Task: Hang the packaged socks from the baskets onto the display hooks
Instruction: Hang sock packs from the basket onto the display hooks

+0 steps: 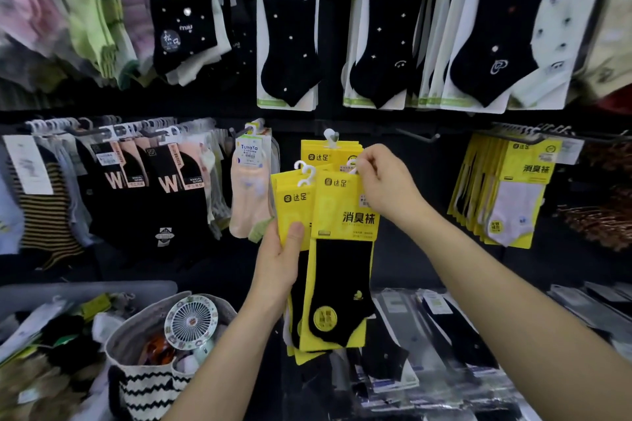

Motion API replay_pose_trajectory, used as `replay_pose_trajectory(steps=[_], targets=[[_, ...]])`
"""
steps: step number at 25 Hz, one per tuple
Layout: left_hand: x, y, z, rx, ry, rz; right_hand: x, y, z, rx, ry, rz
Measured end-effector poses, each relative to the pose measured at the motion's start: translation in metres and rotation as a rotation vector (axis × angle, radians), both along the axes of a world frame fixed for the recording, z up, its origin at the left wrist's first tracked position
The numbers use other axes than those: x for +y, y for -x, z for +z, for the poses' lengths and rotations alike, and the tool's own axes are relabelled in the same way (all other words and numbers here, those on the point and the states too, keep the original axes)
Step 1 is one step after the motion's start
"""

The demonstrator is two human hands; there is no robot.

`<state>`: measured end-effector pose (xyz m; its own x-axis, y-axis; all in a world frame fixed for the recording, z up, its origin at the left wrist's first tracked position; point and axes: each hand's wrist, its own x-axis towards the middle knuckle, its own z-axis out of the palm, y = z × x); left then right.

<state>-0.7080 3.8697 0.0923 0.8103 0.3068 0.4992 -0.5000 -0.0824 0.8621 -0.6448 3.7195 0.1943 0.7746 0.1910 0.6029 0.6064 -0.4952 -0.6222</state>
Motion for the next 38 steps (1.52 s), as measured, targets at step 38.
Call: replay_pose_trajectory(steps=[38], targets=[[0.006,0.013,0.004,-0.031,0.022,0.093,0.014,0.016,-0.029,0.348,-0.432,0.241]])
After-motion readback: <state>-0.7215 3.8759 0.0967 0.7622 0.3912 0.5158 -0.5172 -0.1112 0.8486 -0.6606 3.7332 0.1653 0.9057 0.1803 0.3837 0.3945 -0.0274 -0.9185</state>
